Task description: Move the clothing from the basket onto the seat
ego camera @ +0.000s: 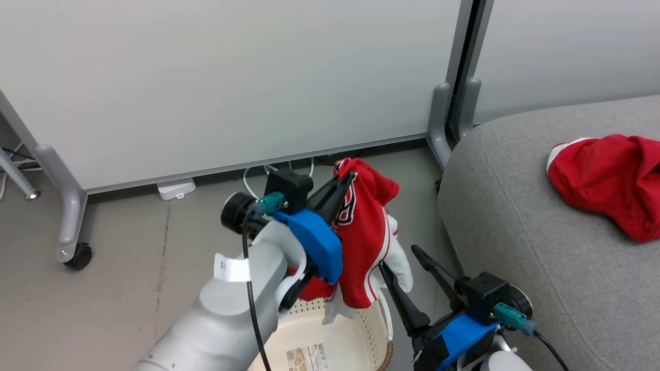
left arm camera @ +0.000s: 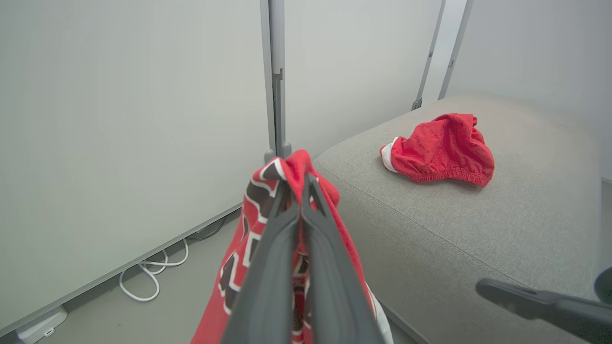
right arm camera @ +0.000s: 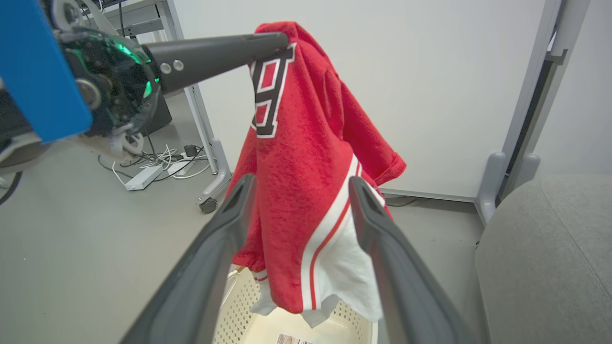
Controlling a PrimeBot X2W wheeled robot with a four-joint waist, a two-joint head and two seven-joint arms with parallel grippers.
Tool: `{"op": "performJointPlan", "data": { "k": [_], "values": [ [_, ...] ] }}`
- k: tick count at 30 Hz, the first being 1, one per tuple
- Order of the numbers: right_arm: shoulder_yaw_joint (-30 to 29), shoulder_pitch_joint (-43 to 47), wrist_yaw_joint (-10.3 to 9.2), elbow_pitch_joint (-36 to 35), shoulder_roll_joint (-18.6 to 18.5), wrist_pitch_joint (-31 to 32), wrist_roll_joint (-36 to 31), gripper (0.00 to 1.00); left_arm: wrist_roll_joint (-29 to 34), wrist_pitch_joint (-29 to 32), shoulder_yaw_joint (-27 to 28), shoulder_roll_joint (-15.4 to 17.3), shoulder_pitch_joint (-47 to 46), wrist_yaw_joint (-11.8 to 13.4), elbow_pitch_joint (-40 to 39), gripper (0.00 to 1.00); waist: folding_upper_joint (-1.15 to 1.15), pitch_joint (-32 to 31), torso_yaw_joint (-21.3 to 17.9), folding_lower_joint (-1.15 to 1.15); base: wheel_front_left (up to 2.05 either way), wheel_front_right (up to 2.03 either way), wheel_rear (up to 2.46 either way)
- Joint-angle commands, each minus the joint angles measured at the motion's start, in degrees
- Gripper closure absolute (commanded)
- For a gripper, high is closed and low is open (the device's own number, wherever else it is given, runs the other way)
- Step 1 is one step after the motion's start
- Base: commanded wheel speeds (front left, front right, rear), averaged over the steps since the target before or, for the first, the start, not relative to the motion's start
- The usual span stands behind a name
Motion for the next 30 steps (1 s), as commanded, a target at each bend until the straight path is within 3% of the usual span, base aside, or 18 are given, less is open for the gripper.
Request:
{"op": "performJointPlan", "data": {
  "k": [1,16,30],
  "values": [
    [0.13,0.36,0.01,-0.22,-0.04,0.03,0.04,0.00,-0.47,0.25,-0.45,0.02,-1.45,0.32,-0.51,1.00,0.00,0.14,0.00,0.01,0.00,0.00,0.00],
    [0.91,-0.30,0.01,0.10,-0.04,0.33,0.13,0.00,-6.01,1.30,-6.30,0.02,-9.06,2.54,-4.57,1.00,0.00,0.16,-0.12,0.01,0.00,0.00,0.00],
    [1.27,-0.97,0.01,0.46,-0.04,-0.10,0.59,0.00,-10.03,0.63,-10.61,0.02,-10.75,3.88,-3.47,1.00,0.00,0.72,-0.87,0.01,0.00,0.00,0.00]
  ]
}}
